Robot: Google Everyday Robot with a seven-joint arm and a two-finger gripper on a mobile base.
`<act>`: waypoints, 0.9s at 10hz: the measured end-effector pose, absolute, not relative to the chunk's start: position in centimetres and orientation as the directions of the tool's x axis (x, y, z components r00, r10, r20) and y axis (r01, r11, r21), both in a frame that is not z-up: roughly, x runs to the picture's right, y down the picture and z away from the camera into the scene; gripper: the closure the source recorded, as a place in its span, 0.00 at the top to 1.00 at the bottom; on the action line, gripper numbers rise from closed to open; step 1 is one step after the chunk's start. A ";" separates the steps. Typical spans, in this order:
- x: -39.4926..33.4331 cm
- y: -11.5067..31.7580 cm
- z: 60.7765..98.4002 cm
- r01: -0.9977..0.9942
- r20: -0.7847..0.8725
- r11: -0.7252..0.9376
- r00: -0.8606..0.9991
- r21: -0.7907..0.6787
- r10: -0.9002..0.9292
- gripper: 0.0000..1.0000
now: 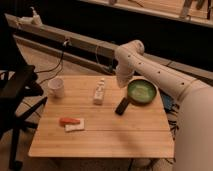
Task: Move the arm in a circular motion
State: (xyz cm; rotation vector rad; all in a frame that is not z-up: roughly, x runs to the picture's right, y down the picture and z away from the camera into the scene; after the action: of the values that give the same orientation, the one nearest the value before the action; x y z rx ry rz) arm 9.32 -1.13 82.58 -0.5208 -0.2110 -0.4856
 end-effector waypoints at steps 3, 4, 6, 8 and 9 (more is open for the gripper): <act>7.5 2.4 79.7 0.551 0.385 0.695 0.830 -0.462 -0.403 0.14; 7.9 3.5 78.7 0.557 0.399 0.678 0.827 -0.480 -0.397 0.24; 8.5 4.6 77.7 0.550 0.382 0.685 0.832 -0.478 -0.401 0.44; 6.8 3.4 77.4 0.553 0.374 0.695 0.830 -0.460 -0.413 0.60; 5.7 3.1 77.6 0.554 0.373 0.689 0.830 -0.467 -0.414 0.58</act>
State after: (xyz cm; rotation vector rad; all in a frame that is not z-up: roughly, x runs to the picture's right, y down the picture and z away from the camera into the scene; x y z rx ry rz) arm 5.69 3.07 77.59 -0.6002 -0.2466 -0.5476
